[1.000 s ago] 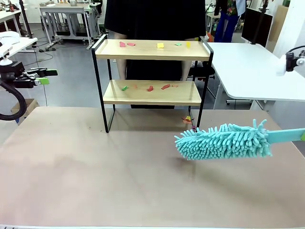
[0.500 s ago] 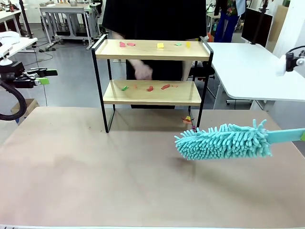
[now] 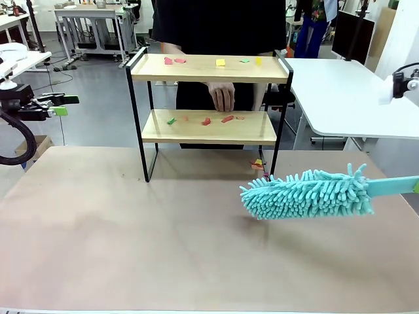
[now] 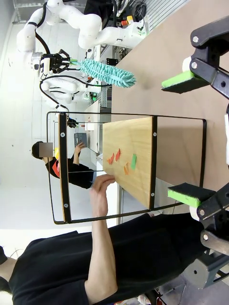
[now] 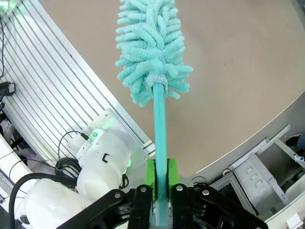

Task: Clean the shelf.
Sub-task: Clean the specific section of the Shelf indicated by the human with the Duster.

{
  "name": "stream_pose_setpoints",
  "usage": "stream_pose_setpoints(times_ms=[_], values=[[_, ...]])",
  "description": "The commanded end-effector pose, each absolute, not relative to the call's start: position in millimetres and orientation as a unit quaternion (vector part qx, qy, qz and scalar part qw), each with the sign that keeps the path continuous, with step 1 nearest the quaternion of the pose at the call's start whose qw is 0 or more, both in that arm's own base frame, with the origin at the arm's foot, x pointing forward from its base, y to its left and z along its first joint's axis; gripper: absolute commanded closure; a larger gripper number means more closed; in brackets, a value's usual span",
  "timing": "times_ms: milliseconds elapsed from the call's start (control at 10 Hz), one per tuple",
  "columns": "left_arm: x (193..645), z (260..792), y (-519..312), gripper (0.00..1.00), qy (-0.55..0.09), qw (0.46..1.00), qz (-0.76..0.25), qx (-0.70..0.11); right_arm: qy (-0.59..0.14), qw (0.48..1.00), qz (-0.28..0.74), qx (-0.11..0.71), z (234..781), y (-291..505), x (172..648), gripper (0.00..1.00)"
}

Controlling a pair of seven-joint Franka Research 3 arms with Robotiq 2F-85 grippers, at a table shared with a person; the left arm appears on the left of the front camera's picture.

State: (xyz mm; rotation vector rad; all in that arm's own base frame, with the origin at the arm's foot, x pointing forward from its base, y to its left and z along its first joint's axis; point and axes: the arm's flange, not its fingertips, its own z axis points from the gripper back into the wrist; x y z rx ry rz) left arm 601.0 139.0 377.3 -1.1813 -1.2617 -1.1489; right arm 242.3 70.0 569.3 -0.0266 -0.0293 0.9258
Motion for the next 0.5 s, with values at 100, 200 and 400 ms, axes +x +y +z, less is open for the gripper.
stream_pose_setpoints(times_ms=[100,200,400], values=[[598.8,378.9,139.4,0.00,-0.525,0.507,-0.482,-0.485,-0.022,0.897,0.441,-0.007,570.9,68.9,244.7,0.87],[598.8,378.9,139.4,0.00,-0.525,0.507,-0.482,-0.485,-0.022,0.897,0.441,-0.007,570.9,68.9,244.7,0.87],[598.8,378.9,139.4,0.00,-0.525,0.507,-0.482,-0.485,-0.022,0.897,0.441,-0.007,570.9,68.9,244.7,0.87]])
